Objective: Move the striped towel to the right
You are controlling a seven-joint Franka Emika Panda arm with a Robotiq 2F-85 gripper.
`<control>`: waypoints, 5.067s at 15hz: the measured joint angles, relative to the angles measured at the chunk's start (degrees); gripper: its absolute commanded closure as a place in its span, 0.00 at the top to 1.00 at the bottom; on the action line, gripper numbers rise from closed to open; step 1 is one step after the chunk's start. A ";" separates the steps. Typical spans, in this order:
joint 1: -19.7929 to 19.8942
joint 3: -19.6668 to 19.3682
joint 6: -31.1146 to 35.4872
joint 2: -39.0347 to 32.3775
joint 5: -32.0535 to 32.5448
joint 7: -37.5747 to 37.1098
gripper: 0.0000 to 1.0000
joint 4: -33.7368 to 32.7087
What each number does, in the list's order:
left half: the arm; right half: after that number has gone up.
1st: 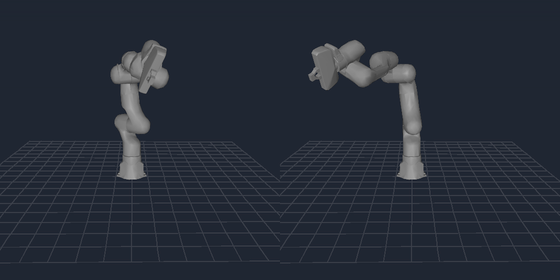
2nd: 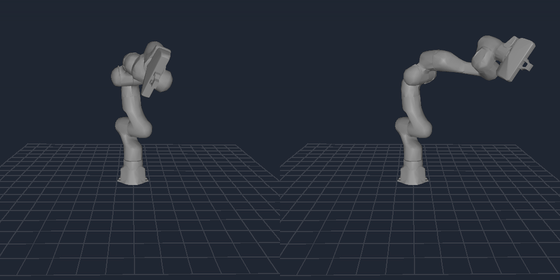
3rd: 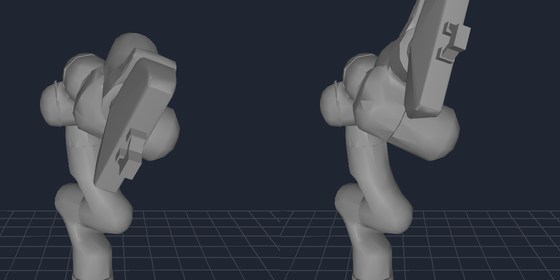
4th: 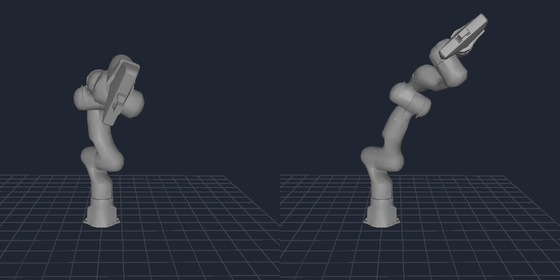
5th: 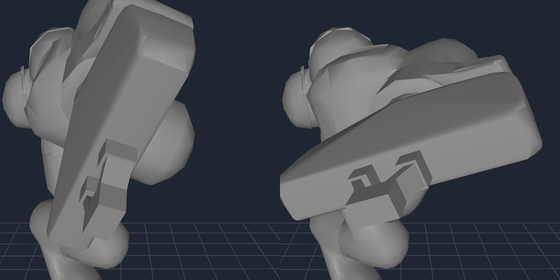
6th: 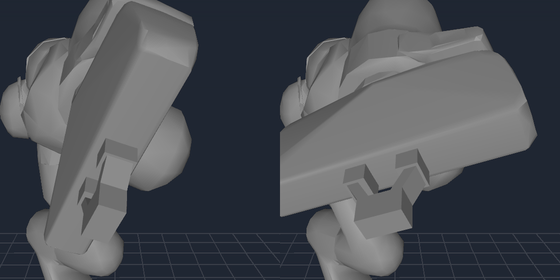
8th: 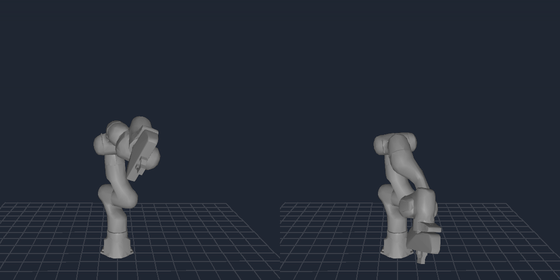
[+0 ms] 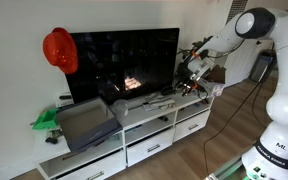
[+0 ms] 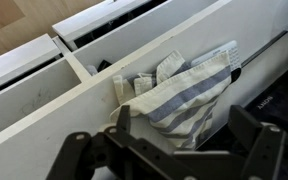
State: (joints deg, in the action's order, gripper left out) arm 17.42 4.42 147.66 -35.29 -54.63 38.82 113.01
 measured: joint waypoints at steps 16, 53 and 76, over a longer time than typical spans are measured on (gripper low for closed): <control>0.44 0.21 -3.01 -16.12 1.80 5.74 0.81 -17.84; 0.33 2.02 -9.51 -19.43 15.59 -5.87 0.00 -24.74; -2.95 -3.59 -9.75 3.24 21.14 -25.81 0.00 -12.60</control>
State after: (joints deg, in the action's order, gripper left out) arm 14.47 0.83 137.91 -32.04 -33.49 13.00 100.41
